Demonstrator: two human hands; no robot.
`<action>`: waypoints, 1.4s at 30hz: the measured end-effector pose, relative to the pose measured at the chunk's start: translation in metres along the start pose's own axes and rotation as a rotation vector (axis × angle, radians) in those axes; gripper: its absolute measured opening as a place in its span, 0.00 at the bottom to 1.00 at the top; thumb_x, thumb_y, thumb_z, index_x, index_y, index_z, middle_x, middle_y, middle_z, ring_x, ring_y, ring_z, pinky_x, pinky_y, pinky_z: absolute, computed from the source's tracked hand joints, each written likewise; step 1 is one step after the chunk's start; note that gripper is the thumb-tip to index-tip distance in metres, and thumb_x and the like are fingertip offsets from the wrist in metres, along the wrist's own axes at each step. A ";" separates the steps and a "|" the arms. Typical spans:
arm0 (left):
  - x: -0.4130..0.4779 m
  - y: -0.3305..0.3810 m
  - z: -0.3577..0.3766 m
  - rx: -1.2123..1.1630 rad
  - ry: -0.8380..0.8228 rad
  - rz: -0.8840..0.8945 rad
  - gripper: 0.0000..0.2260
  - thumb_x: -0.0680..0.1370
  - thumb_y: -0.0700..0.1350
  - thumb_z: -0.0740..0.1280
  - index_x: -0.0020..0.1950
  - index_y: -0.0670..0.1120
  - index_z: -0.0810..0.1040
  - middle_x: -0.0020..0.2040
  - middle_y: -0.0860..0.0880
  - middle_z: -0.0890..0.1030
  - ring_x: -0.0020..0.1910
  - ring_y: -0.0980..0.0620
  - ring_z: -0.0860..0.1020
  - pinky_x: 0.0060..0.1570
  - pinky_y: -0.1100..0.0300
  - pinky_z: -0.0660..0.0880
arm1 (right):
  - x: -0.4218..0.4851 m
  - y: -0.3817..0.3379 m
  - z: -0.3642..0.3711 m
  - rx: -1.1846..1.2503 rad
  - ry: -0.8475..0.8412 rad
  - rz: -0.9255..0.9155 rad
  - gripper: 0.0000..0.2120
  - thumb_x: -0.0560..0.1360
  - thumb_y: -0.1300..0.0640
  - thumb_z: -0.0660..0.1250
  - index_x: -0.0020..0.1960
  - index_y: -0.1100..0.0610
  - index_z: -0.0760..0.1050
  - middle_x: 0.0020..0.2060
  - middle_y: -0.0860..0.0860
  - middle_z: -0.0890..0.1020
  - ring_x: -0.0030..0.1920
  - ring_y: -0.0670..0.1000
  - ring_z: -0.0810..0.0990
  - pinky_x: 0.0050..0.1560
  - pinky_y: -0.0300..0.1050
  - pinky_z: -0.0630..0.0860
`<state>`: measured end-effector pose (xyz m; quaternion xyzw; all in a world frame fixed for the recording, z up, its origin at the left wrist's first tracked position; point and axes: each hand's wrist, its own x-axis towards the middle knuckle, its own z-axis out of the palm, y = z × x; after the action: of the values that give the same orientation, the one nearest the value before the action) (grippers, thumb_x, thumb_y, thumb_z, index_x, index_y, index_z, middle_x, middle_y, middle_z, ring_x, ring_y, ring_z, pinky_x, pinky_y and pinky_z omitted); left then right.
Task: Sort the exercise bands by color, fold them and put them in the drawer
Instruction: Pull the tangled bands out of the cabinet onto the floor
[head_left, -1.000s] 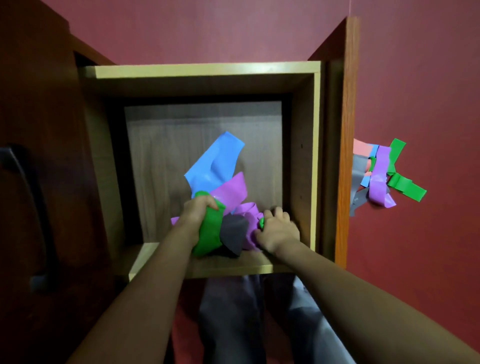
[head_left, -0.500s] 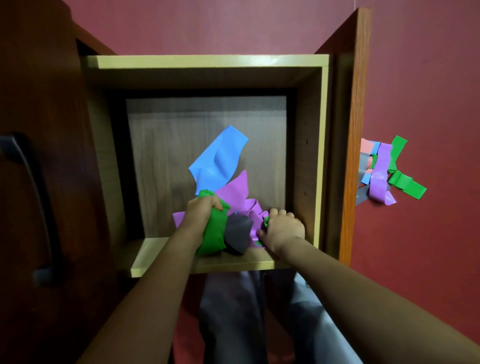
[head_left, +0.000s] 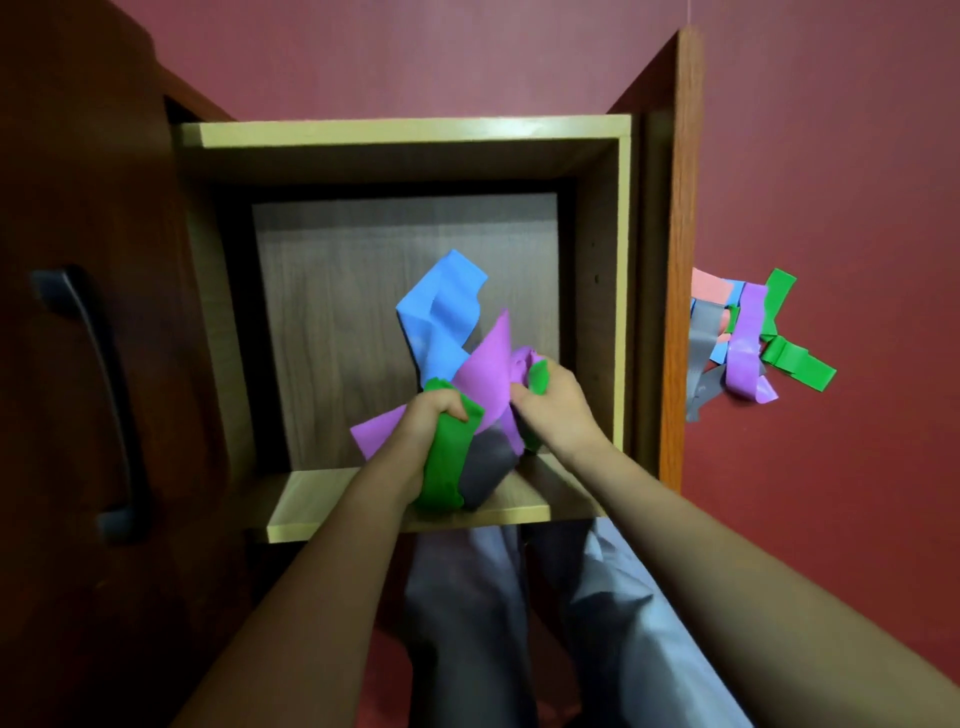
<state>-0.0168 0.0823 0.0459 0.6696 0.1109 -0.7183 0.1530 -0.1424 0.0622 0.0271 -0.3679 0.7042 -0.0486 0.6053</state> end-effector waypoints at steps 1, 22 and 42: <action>-0.006 0.004 0.003 0.012 -0.015 0.017 0.05 0.57 0.41 0.64 0.30 0.41 0.73 0.26 0.44 0.74 0.29 0.46 0.72 0.35 0.58 0.67 | -0.004 -0.008 -0.007 0.044 -0.022 -0.023 0.08 0.71 0.67 0.62 0.35 0.58 0.71 0.31 0.52 0.75 0.33 0.49 0.71 0.35 0.40 0.68; -0.150 -0.031 0.232 0.542 -0.451 0.122 0.03 0.46 0.39 0.61 0.18 0.43 0.70 0.16 0.51 0.68 0.15 0.56 0.66 0.20 0.72 0.61 | -0.182 0.023 -0.242 0.676 0.418 -0.209 0.09 0.64 0.60 0.63 0.43 0.55 0.77 0.33 0.43 0.82 0.37 0.41 0.75 0.39 0.35 0.75; -0.081 -0.036 0.274 1.092 0.049 0.441 0.27 0.75 0.37 0.62 0.71 0.42 0.58 0.61 0.33 0.73 0.60 0.38 0.73 0.60 0.52 0.70 | -0.209 0.115 -0.296 0.671 0.559 0.392 0.13 0.75 0.68 0.59 0.59 0.65 0.70 0.43 0.58 0.73 0.37 0.54 0.73 0.29 0.35 0.71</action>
<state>-0.2797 0.0216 0.1468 0.6750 -0.4134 -0.6070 -0.0708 -0.4586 0.1549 0.2162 0.0149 0.8416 -0.2553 0.4758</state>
